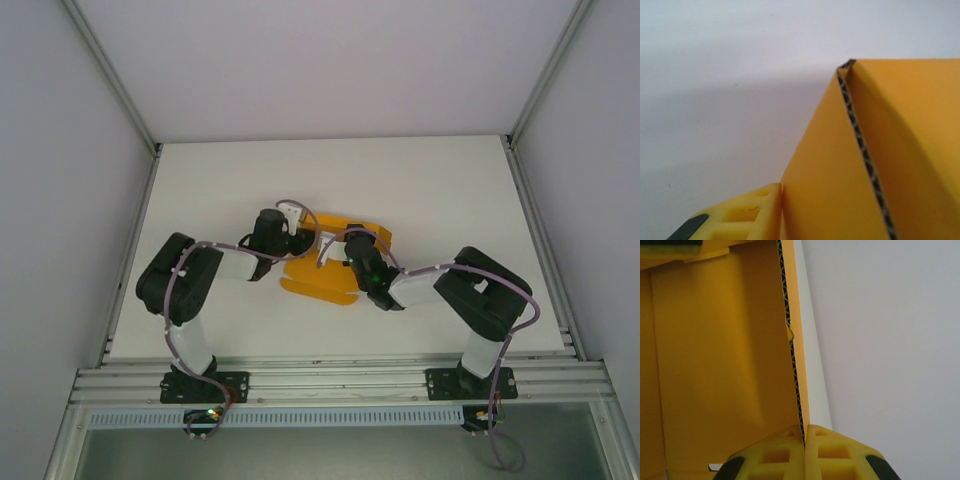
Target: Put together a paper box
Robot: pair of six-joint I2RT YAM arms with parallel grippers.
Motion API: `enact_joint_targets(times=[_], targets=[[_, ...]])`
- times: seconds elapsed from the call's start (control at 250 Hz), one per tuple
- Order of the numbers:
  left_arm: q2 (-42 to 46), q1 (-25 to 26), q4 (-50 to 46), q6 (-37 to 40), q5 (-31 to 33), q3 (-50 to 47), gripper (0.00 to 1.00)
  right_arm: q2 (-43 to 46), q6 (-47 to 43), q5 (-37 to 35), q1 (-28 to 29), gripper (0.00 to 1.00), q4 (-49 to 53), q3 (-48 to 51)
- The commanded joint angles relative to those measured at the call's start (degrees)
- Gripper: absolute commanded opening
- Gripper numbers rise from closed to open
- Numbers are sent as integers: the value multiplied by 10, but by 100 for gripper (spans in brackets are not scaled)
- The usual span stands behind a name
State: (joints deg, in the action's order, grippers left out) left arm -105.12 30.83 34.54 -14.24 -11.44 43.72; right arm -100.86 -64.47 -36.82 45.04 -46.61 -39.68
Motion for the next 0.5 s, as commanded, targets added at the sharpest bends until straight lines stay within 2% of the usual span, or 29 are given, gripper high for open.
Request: enact_joint_targets(times=[0.0, 0.032, 0.12, 0.164, 0.184, 0.339, 0.443, 0.495], targets=[[-21, 2, 20, -16, 44, 22, 23, 6, 35, 43, 13, 0, 97, 2], [-22, 5, 20, -14, 56, 23, 20, 7, 36, 43, 14, 0, 102, 1], [-25, 10, 21, -10, 70, 28, 21, 12, 46, 51, 14, 0, 127, -2], [-26, 14, 31, -11, 79, 26, 11, 14, 55, 57, 14, 0, 147, -6], [-26, 15, 35, -11, 91, 25, 0, 15, 59, 59, 14, 0, 156, -8], [-23, 28, -1, -59, 248, 28, 0, 23, 75, 63, 13, 0, 191, -15], [-24, 31, -30, -104, 318, 27, 0, 29, 86, 69, 13, 0, 218, -17], [-28, 30, -39, -106, 327, 29, 0, 29, 89, 68, 13, 0, 225, -18]])
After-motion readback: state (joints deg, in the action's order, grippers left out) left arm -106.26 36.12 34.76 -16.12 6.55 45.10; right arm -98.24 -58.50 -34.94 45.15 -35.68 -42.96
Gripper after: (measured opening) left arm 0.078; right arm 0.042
